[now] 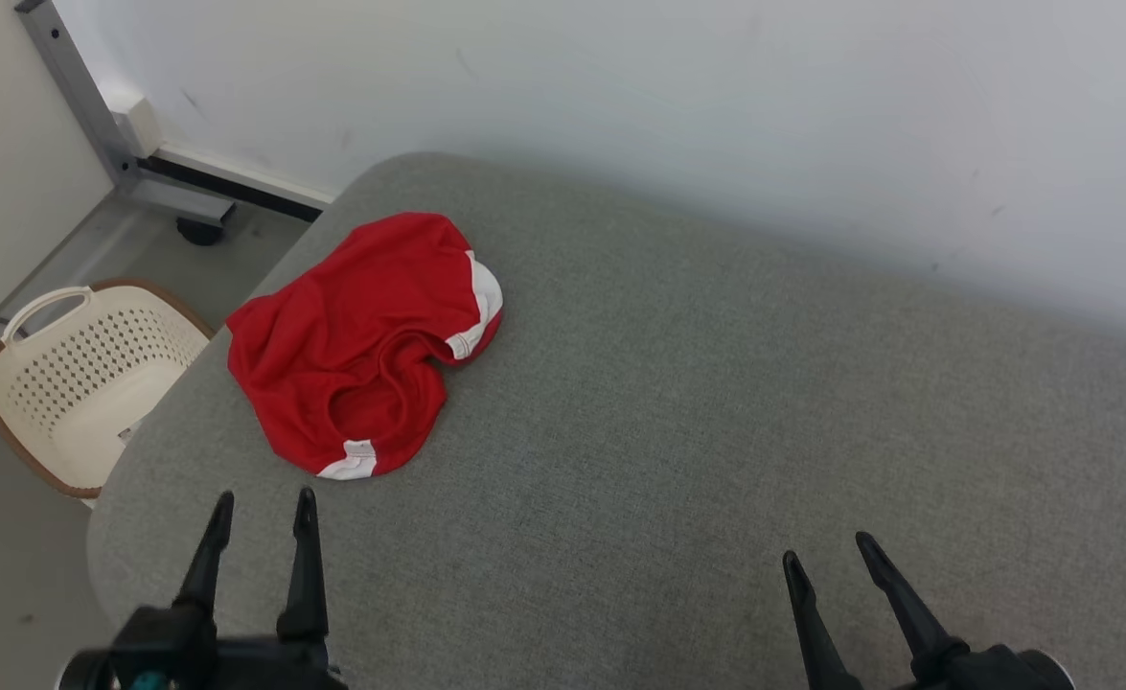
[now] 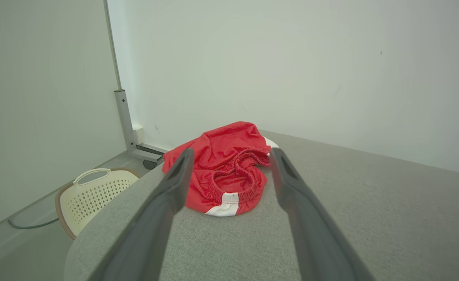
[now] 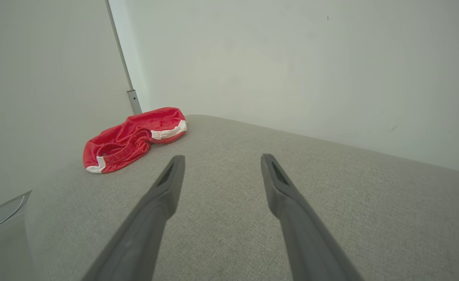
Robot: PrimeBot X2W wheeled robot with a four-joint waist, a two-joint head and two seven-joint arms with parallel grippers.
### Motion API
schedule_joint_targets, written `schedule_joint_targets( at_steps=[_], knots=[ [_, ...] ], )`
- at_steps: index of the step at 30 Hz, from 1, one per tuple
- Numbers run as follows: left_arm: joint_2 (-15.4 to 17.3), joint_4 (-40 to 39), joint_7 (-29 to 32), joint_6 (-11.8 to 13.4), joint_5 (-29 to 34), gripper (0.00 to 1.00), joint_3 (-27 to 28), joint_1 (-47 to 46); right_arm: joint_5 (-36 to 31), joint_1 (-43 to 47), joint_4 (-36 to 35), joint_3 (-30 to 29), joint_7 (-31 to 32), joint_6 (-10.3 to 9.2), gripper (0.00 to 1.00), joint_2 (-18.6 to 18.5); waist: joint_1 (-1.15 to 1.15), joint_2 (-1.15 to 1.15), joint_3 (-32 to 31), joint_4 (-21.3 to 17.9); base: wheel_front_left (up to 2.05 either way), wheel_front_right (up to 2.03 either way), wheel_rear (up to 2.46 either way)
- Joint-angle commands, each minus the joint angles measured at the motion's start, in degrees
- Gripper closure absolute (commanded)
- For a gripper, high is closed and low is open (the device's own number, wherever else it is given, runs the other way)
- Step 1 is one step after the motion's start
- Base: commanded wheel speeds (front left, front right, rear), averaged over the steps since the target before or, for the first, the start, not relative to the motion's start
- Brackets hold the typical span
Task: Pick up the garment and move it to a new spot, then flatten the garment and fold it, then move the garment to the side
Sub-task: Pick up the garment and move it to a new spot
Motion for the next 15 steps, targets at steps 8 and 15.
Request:
schedule_joint_targets(
  at_steps=[8, 15],
  knots=[
    [3.7, 13.1, -0.1, -1.5, -7.5, 0.0, 0.3, -21.1, -2.6, -5.9, -0.2, -0.4, 0.0, -0.15, 0.0, -3.4, 0.0, -0.01, 12.1, -3.4, 0.0, 0.0, 0.0],
    [10.1, 24.8, 6.5, -1.4, -20.4, 0.0, -4.5, -37.5, -4.4, -9.6, -0.7, -1.0, 0.0, -0.15, 0.0, -4.7, 0.0, -0.01, 18.7, -6.2, 0.0, 0.0, 0.0]
  ],
)
